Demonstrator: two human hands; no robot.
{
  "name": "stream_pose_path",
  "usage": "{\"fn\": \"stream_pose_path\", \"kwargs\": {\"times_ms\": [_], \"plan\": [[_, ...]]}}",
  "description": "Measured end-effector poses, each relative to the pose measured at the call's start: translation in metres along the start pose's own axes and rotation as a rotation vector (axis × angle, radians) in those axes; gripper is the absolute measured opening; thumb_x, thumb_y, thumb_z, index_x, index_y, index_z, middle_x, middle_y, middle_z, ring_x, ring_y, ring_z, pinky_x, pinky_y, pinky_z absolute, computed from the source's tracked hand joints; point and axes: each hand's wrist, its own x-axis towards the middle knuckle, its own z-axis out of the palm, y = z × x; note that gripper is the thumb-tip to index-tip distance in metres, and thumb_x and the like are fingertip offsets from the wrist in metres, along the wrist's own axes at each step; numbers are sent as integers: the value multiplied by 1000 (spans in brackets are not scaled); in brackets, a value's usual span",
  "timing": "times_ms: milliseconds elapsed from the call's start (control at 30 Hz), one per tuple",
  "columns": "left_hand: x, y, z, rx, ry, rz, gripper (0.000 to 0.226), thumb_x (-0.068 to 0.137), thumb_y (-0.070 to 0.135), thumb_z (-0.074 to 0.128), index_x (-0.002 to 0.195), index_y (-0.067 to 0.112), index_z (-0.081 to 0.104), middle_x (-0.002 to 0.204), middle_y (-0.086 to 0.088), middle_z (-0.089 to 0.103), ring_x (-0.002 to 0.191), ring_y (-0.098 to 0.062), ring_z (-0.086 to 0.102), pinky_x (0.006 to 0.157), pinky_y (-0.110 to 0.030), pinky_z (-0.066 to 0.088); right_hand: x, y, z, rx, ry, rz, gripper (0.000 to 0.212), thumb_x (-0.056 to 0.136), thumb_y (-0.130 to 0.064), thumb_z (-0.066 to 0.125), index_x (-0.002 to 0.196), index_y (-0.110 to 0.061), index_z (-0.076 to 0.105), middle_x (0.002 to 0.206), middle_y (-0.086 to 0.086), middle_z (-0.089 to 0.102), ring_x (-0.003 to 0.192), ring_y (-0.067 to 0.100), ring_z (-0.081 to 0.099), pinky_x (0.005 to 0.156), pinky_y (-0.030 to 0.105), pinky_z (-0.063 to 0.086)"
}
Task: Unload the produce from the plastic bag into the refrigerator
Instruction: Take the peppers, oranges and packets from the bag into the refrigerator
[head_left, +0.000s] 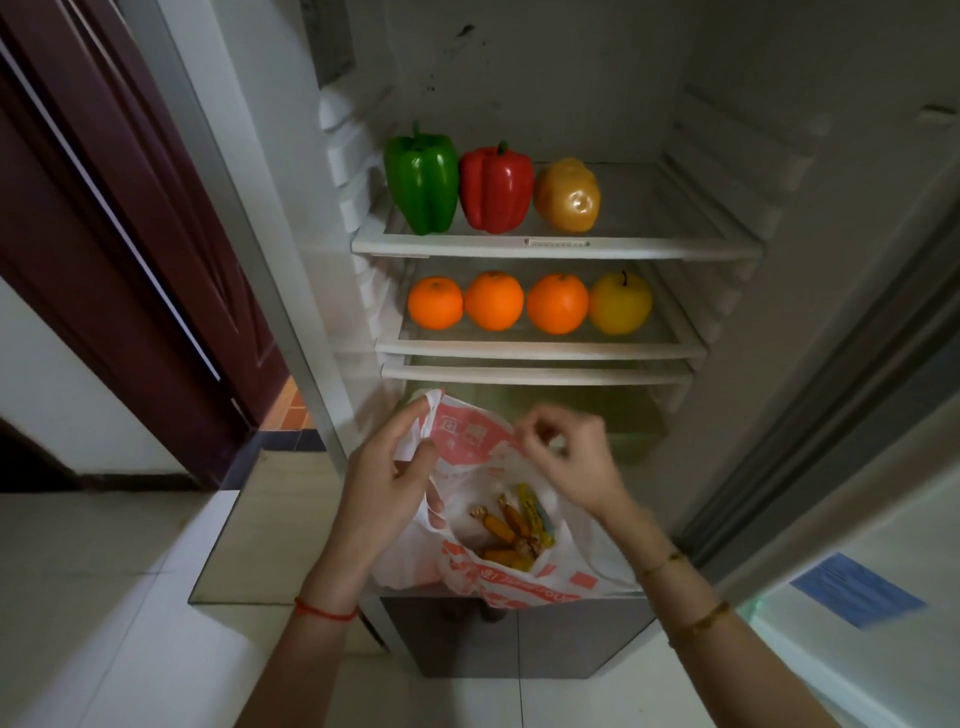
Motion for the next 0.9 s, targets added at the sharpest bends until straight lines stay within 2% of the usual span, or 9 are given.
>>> {"fn": "stream_pose_path", "kwargs": {"times_ms": [67,133,200,267,367,567,667,800,900], "plan": [[-8,1,-3,14,30,-8,44,97,5,52,134,30,51,103,-20,70,45,-14,66,51,-17,51,-14,2,25,-33,-264,-10,13,90,-17,59,81,-19,68,81,-11,67,71,5,65,65,20,54],[-16,1,-7,22,49,-15,44,96,2,52,130,30,53,71,-4,72,39,-7,60,46,-11,45,-25,9,49,-28,-453,23,8,89,-22,60,86,-18,67,89,-6,69,82,7,64,76,29,56],[-23,-2,-10,19,48,-37,44,95,1,53,130,28,54,53,2,68,37,-7,59,45,-11,44,-31,17,73,-74,-564,85,19,91,-31,62,106,-20,66,110,-3,68,100,12,63,90,29,53],[-29,-6,-14,12,47,-52,43,95,1,53,131,25,55,51,1,67,38,-11,61,45,-13,46,-31,24,93,-209,-673,161,42,93,-38,60,130,-21,56,133,0,58,121,18,54,102,27,42],[-37,-9,-20,20,62,-34,47,94,0,54,126,34,57,68,11,73,40,-10,62,48,-14,49,-32,34,125,-416,-815,145,68,91,-45,61,150,-25,32,152,0,37,140,23,35,116,36,24],[-47,-13,-28,49,96,-11,48,94,4,55,119,46,54,118,-9,70,50,-21,66,53,-27,56,-50,57,179,-575,-821,-51,70,87,-46,63,145,-27,29,142,5,43,128,29,48,108,48,40],[-50,-13,-31,44,96,-11,50,95,5,54,117,50,52,121,-11,68,58,-24,69,59,-28,59,-54,56,188,-659,-814,-149,60,95,-33,54,147,-15,31,142,13,43,126,33,48,108,46,38],[-49,-19,-31,44,93,-35,46,96,8,54,122,45,51,121,-10,69,95,-31,70,75,-22,57,-57,67,201,-682,-752,-191,57,96,-32,51,146,-13,31,143,16,44,127,34,50,108,46,41],[-47,-18,-30,27,83,-33,46,96,7,54,123,43,52,120,-9,69,94,-26,71,74,-18,55,-60,76,202,-661,-758,-172,54,98,-33,49,146,-14,32,146,12,44,131,29,49,111,43,39]]}}
